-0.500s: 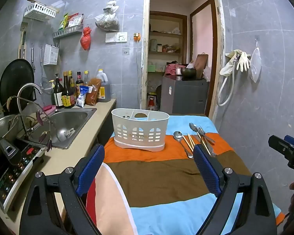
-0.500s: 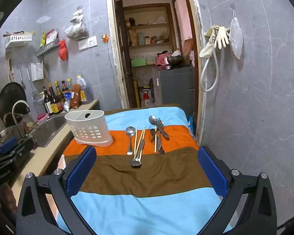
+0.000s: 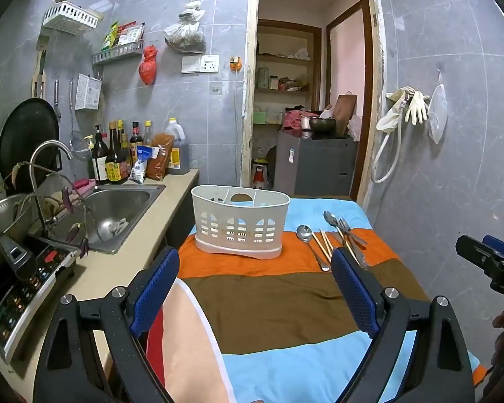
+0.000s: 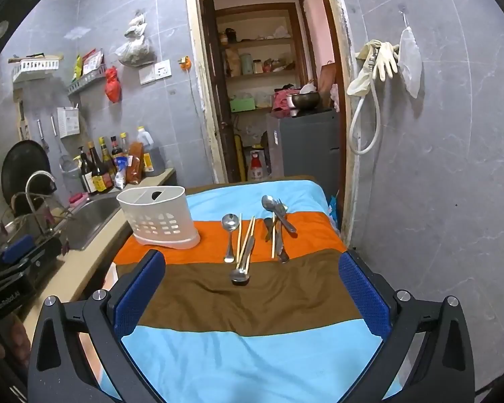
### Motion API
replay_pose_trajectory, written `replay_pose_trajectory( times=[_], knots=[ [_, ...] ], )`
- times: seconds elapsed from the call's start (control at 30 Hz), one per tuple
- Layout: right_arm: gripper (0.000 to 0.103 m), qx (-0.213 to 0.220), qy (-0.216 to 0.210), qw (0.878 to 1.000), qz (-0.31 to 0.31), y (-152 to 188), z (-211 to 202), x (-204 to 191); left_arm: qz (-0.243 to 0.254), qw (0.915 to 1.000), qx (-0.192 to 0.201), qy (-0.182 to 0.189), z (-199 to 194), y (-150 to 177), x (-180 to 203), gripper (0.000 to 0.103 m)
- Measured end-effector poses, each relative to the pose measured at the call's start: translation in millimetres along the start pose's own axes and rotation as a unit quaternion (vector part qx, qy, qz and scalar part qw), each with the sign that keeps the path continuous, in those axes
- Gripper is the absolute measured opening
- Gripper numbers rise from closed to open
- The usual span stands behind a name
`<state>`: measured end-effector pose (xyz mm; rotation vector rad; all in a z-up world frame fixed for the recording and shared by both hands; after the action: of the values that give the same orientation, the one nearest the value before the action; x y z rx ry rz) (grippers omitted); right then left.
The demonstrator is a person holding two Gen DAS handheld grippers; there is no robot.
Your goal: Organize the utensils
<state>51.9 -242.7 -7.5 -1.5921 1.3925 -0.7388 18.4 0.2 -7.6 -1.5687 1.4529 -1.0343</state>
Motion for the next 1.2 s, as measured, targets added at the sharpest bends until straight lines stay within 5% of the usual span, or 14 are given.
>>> replay_pose_trajectory(
  times=[1.2],
  knots=[
    [0.103, 0.000, 0.001, 1.000, -0.004, -1.0, -1.4, -5.0, -0.003, 1.0000, 0.003, 0.002, -4.6, -1.5, 1.7, 0.088]
  ],
)
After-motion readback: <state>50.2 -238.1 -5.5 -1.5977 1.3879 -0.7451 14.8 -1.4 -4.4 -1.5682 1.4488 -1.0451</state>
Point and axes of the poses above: each gripper's, at about its wrist camera, not at the fingertips, and z roughly the way its jaws point, x to its right, y to its underside, the point moved 2 cm from there along z, roughly the way its jaws point, and after that the axes turned 2 degrees about -z, right-handed, at the moved point
